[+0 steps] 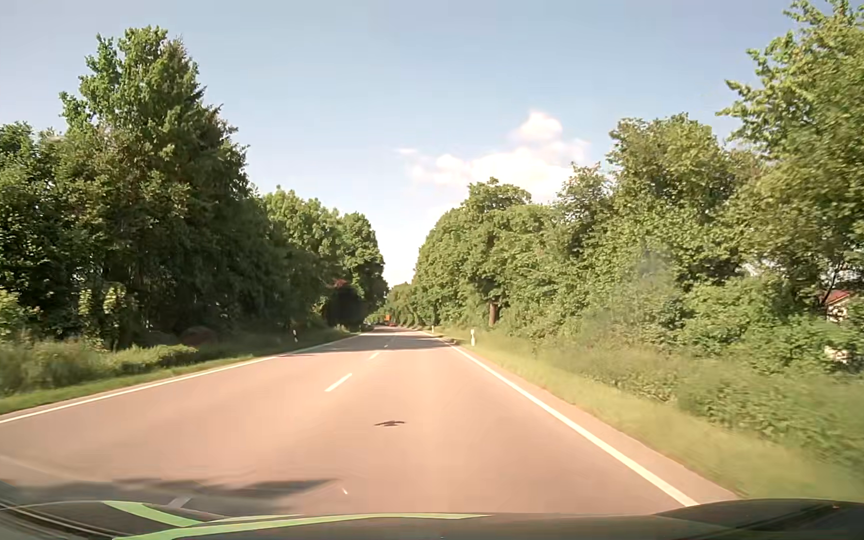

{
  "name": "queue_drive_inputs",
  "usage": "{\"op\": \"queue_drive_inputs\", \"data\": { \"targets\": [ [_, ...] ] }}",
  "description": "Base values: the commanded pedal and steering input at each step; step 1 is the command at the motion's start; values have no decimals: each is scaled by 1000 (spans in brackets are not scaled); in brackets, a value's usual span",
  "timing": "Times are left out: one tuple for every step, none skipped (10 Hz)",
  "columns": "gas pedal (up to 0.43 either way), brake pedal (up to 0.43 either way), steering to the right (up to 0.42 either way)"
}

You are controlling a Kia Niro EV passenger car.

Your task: Follow the waypoints while adhering to traffic rules and regulations

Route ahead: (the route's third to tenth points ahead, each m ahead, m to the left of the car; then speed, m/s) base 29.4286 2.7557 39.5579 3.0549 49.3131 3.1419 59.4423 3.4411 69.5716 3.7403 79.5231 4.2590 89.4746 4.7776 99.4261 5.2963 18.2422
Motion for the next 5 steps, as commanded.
{"op": "queue_drive_inputs", "data": {
  "targets": [
    [110,0,-2],
    [110,0,-2],
    [110,0,-3],
    [110,0,-3],
    [110,0,-3]
  ]
}}
